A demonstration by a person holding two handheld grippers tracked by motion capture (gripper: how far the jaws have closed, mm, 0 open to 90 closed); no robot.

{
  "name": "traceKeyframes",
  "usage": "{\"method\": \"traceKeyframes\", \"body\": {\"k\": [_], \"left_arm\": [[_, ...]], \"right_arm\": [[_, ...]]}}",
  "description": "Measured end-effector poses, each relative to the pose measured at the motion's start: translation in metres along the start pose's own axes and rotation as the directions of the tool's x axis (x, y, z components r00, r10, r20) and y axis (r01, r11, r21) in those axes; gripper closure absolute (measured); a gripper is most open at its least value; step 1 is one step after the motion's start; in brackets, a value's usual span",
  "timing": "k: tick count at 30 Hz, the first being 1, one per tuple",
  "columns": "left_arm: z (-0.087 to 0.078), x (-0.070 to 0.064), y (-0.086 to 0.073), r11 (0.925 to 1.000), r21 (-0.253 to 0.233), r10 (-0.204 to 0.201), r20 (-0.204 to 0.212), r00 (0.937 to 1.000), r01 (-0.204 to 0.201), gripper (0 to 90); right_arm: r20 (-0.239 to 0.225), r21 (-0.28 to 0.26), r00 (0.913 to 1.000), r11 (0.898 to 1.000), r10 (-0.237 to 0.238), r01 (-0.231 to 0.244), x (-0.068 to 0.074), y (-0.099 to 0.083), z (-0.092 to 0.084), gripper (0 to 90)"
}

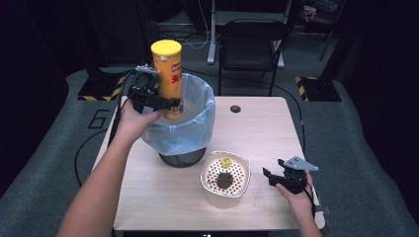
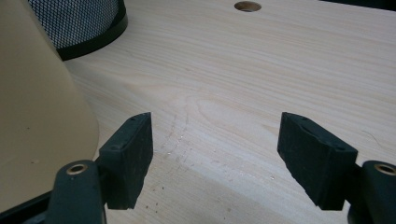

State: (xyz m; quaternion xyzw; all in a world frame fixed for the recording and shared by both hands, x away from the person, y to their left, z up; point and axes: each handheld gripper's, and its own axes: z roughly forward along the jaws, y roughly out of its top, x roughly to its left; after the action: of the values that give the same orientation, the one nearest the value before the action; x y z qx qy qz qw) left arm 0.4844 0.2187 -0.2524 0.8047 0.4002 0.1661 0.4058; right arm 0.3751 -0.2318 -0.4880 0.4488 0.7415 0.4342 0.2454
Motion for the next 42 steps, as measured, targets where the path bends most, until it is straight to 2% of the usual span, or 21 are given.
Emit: {"method": "traceKeyframes", "body": {"k": [5, 14, 15, 17, 22, 23, 26, 35, 36, 38, 42], "left_arm": [[0.005, 0.006, -0.001, 0.9986, 0.050, -0.018, 0.014, 0.9997, 0.017, 23.7], [0.011, 0.010, -0.004, 0.9925, 0.114, -0.044, -0.006, 0.9990, 0.044, 23.7], [0.011, 0.012, -0.004, 0.9909, 0.130, -0.032, -0.021, 0.9993, 0.035, 23.7], [0.012, 0.013, -0.005, 0.9891, 0.142, -0.037, -0.029, 0.9989, 0.041, 23.8], [0.007, 0.015, -0.005, 0.9913, 0.120, -0.050, -0.027, 0.9984, 0.053, 19.7], [0.006, 0.015, -0.005, 0.9926, 0.110, -0.047, -0.044, 0.9979, 0.052, 19.2], [0.002, 0.018, -0.006, 0.9918, 0.103, -0.072, -0.045, 0.9964, 0.077, 18.4], [-0.013, 0.013, -0.008, 0.9959, 0.059, -0.068, -0.013, 0.9976, 0.069, 20.8], [-0.016, 0.013, -0.008, 0.9964, 0.061, -0.058, -0.010, 0.9983, 0.059, 21.2], [-0.024, 0.011, -0.010, 0.9979, 0.052, -0.038, -0.002, 0.9993, 0.038, 21.9], [-0.041, 0.011, -0.015, 0.9986, 0.041, -0.035, 0.014, 0.9993, 0.034, 25.6]], "right_arm": [[0.004, -0.001, 1.0000, 1.000, 0.001, -0.001, 0.000, 0.000, -0.001, 26.5], [0.001, -0.002, 1.0000, 1.000, 0.000, 0.000, 0.000, 0.000, -0.001, 26.5], [0.003, -0.004, 1.0000, 1.000, 0.004, -0.004, 0.000, 0.000, -0.001, 26.5], [-0.002, -0.003, 1.0000, 1.000, 0.003, -0.003, 0.000, 0.000, -0.001, 26.5], [0.002, -0.006, 1.0000, 1.000, 0.005, -0.005, -0.001, 0.000, -0.002, 26.5], [0.002, -0.005, 1.0000, 1.000, 0.006, -0.006, -0.001, 0.000, -0.002, 26.5], [-0.001, -0.007, 1.0000, 1.000, 0.006, -0.006, 0.000, 0.000, -0.002, 26.5], [0.000, -0.009, 1.0000, 1.000, 0.008, -0.008, 0.000, 0.000, -0.002, 26.5], [0.001, -0.010, 1.0000, 1.000, 0.006, -0.006, 0.000, 0.000, -0.002, 26.5], [0.008, -0.011, 0.9999, 1.000, 0.008, -0.008, 0.000, 0.000, -0.003, 26.5], [0.004, -0.012, 0.9999, 1.000, 0.010, -0.010, -0.001, 0.000, -0.004, 26.5]]}}
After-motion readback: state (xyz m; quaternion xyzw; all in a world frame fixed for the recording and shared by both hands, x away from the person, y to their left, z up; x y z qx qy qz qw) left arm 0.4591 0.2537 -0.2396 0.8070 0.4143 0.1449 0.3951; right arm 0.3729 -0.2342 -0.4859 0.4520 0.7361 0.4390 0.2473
